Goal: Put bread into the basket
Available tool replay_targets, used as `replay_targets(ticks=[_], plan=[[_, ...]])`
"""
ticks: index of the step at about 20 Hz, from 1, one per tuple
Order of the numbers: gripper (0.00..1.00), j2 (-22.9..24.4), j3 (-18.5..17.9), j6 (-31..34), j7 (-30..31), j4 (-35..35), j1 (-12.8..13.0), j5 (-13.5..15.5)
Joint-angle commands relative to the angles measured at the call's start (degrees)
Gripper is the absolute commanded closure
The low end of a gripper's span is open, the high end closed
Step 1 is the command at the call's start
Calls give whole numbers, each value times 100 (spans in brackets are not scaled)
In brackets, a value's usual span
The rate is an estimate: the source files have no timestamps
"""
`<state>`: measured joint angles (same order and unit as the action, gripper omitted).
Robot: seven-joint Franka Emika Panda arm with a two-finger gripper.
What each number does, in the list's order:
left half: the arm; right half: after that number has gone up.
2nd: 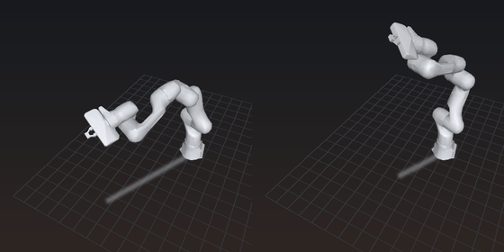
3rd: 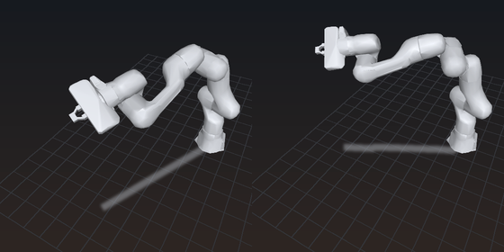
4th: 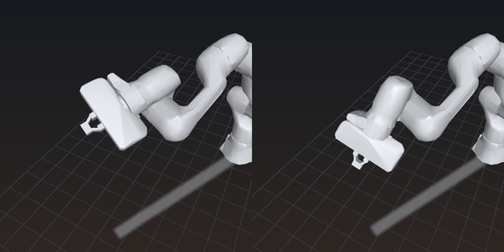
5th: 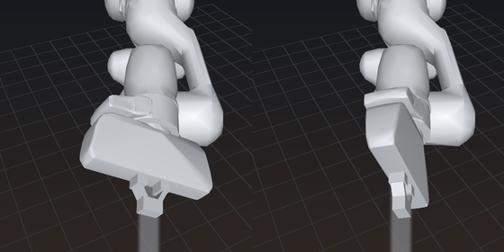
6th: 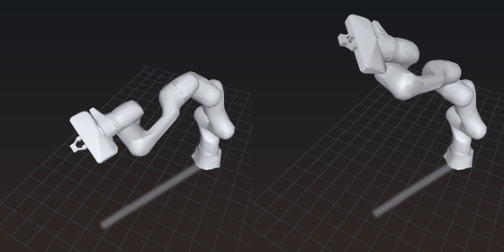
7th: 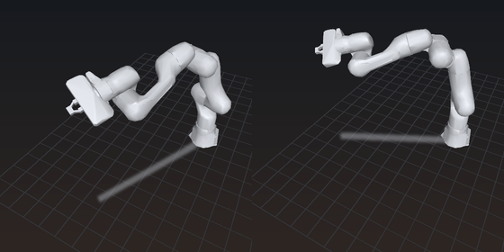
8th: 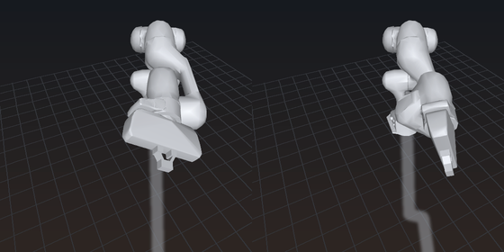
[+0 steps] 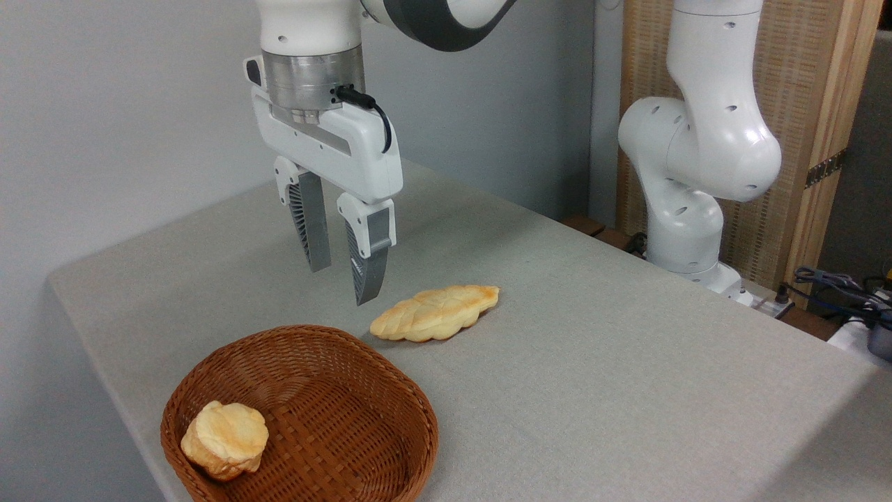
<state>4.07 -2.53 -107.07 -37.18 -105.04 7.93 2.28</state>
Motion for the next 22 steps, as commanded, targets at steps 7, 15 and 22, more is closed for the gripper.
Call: replay_targets(ticks=[7,15,22], plan=[[0,-73,95,125,9,106,-63,10],[0,-64,95,169,9,106,-55,10],[0,-37,112,256,44,54,-28,1]])
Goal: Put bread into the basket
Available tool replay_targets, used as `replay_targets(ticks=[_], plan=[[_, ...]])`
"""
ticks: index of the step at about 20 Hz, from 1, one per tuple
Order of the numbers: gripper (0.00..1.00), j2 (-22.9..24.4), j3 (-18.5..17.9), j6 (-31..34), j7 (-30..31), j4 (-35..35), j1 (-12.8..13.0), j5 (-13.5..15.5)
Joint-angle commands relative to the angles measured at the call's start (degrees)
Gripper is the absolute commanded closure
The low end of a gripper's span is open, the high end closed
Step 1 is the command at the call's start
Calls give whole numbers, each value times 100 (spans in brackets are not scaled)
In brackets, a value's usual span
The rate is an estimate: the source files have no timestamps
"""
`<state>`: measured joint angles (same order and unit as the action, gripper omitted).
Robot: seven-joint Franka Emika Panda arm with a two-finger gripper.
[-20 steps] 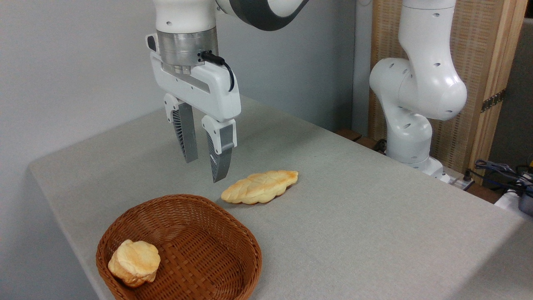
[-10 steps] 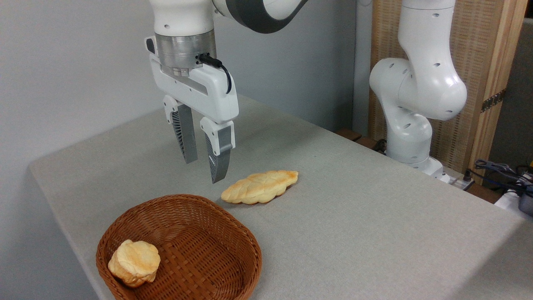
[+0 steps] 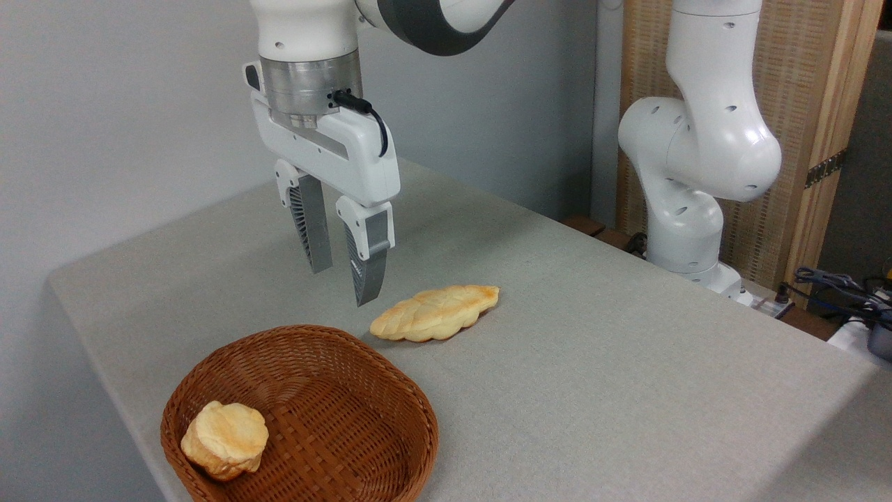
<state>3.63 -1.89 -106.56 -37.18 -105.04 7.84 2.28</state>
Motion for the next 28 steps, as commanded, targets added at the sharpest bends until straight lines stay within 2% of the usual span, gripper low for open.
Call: replay_targets(ticks=[1,5,10,13,16,19,28], plan=[[0,6,48,249,27,45,-19,10],[0,6,48,258,-8,-95,15,45],[0,6,57,337,-35,-587,270,36],[0,6,57,363,-464,-824,306,71],[0,-20,48,408,-641,-1079,551,63],[0,-38,48,407,-1009,-1378,561,54],[0,-292,57,328,-1336,-1476,587,45]])
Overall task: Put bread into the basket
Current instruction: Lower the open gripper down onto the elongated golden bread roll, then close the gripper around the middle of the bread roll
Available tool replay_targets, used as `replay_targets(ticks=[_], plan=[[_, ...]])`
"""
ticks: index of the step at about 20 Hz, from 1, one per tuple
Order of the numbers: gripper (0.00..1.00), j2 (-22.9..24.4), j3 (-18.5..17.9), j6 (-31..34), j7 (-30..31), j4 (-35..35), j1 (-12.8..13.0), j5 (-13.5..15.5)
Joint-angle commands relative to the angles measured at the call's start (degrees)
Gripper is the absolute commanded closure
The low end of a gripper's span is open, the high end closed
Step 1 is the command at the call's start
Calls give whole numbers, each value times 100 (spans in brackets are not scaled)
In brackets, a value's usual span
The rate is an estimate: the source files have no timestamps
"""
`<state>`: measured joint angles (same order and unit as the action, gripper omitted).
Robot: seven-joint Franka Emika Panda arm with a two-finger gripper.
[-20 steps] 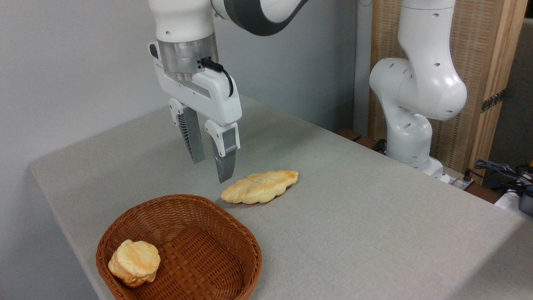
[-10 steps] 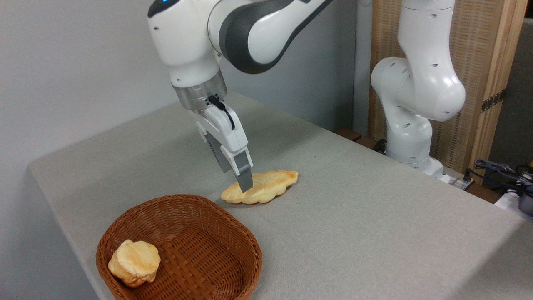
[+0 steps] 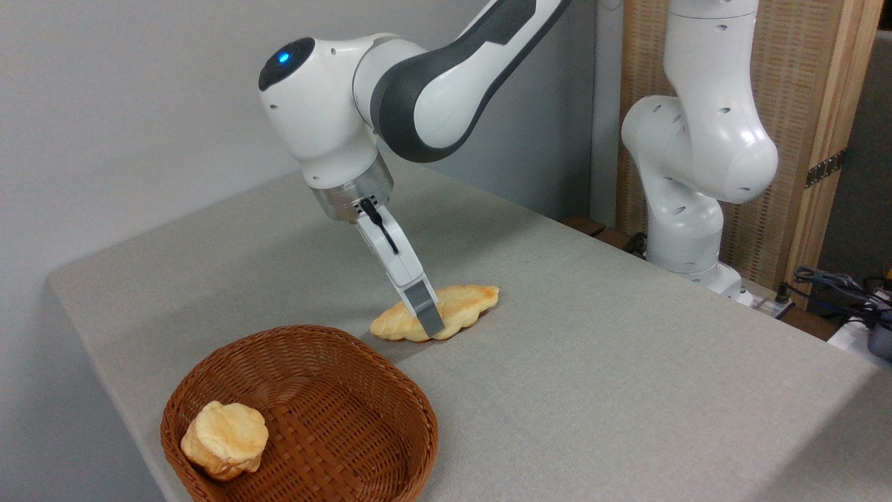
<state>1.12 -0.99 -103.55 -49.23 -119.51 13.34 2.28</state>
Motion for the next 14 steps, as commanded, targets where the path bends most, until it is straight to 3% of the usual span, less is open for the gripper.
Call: replay_targets(ticks=[1,13,14], plan=[[0,-59,-33,28,-131,-29,63,45],[0,-77,-33,37,-122,-20,72,45],[5,-77,-33,37,-122,-20,72,45]])
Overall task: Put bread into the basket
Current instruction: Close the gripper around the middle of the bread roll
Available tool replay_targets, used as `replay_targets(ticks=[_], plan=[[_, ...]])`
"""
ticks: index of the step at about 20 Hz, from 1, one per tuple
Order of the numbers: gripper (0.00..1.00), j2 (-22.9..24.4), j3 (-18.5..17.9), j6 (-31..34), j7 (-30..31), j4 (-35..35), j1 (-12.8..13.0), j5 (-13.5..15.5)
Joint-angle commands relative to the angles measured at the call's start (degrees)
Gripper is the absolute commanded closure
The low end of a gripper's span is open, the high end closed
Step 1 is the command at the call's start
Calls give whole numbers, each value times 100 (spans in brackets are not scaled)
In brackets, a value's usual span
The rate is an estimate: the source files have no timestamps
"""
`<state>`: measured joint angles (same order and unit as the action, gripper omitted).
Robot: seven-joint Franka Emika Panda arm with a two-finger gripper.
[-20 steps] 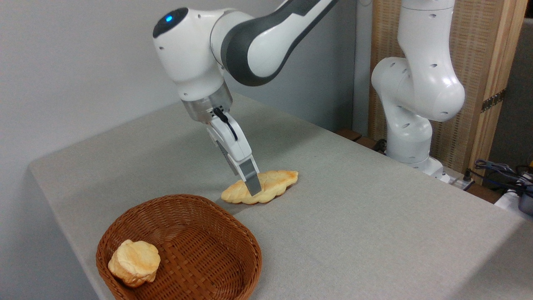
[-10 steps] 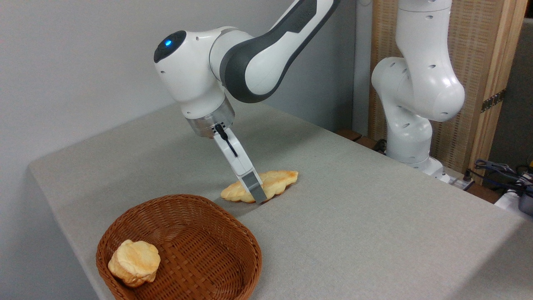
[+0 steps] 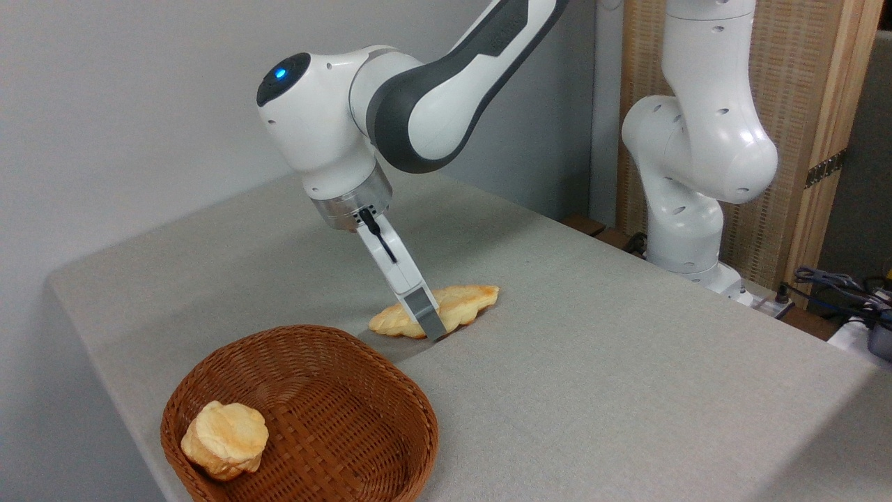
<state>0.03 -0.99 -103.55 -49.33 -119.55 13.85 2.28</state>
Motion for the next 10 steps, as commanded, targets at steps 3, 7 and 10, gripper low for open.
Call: replay_targets(ticks=[3,7,10], plan=[[47,32,-33,45,-121,-15,21,45],[53,32,-33,54,-112,-6,21,53],[53,32,-33,54,-121,-6,21,53]])
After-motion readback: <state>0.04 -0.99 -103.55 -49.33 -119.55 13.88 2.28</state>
